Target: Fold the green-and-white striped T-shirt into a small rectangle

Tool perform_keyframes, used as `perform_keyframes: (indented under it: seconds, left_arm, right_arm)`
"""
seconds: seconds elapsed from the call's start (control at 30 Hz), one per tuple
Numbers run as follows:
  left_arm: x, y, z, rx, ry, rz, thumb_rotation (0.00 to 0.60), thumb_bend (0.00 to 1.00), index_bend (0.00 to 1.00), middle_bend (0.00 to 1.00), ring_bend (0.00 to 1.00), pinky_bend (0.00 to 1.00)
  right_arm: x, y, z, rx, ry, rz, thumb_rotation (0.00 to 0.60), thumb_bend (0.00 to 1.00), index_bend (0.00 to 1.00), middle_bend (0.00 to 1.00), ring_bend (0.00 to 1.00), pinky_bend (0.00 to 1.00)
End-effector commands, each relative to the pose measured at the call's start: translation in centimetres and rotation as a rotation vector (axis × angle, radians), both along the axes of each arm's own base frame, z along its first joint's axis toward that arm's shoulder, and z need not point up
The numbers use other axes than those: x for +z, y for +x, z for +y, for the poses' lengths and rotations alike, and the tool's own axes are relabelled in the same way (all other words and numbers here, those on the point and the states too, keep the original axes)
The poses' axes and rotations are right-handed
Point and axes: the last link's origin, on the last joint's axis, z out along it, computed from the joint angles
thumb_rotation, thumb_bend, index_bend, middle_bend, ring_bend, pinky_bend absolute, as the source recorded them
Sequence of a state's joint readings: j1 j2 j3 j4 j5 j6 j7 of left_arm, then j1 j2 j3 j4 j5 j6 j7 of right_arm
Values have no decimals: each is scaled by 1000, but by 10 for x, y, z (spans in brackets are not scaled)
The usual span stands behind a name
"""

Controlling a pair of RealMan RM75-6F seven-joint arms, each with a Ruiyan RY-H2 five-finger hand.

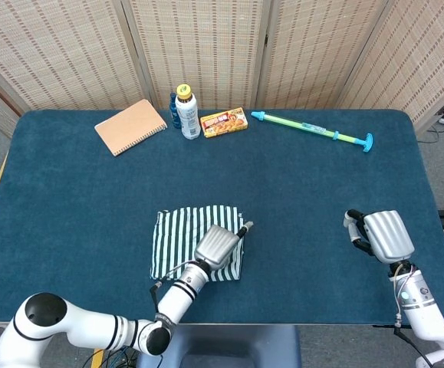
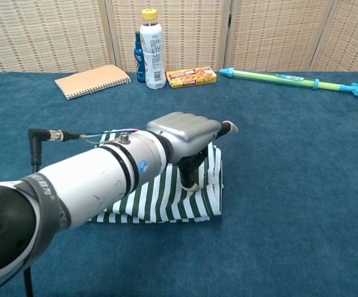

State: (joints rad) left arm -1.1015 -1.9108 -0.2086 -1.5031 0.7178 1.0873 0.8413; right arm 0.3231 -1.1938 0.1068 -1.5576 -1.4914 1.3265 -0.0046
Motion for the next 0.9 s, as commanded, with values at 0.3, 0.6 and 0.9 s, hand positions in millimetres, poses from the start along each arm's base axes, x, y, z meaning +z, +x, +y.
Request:
perform_keyframes:
  seconds: [0.3,0.6,0.9]
  left_arm:
    - [-14,5,-15,-15,-36,-7,600,237,40,787,755,918]
    - [41,-7,6,90,16,-195,600,237,41,723,684,917]
    - [121,-79,36,187,239,-229,600,237,88,629,556,797]
  right_arm:
    - [2,0,0,-4,-7,1,600,487,742,979,1000,1000]
    - [6,0,-1,0,-22,6,600,486,742,978,1000,1000]
    - [15,-1,1,-10,-35,17,600,486,740,897,942,1000]
